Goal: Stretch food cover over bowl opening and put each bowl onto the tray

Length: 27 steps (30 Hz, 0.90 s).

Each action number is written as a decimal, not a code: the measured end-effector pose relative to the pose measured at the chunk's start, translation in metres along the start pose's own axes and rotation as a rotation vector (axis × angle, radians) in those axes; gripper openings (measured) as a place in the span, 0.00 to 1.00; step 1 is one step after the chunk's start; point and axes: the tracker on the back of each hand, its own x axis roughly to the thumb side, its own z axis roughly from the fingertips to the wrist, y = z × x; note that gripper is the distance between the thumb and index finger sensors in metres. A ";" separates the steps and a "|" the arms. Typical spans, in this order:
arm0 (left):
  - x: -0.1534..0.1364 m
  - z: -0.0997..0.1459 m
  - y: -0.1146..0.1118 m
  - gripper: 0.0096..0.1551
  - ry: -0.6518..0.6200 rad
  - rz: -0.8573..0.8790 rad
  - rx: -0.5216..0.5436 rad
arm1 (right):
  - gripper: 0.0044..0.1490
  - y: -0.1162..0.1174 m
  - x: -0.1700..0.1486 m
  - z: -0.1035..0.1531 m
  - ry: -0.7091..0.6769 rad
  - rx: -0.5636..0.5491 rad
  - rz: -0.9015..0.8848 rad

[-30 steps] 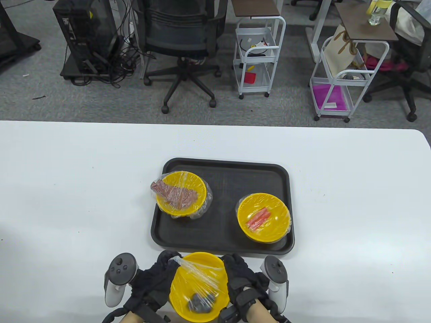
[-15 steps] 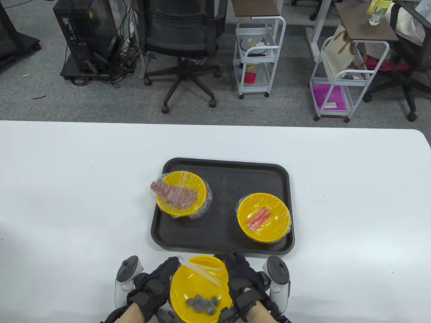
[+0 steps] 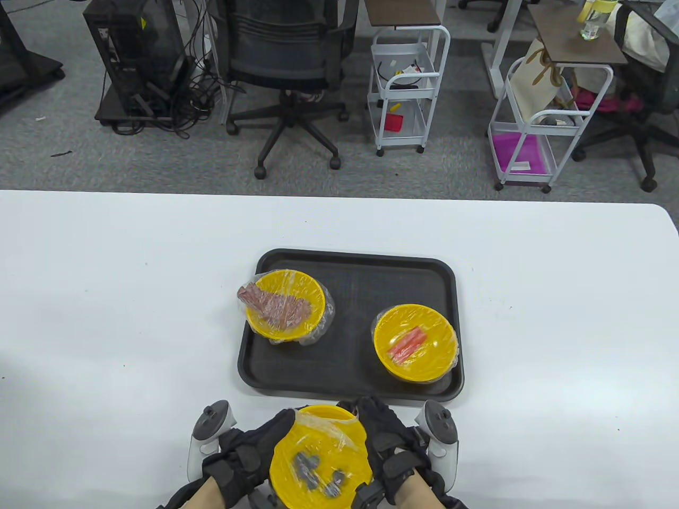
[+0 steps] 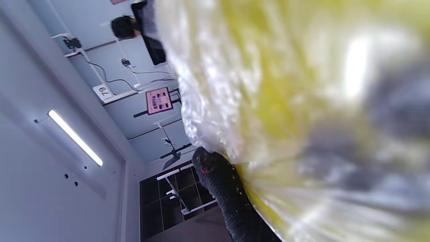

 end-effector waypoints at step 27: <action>0.009 0.000 0.022 0.41 -0.090 0.262 -0.040 | 0.38 -0.015 0.035 0.021 -0.285 -0.255 0.238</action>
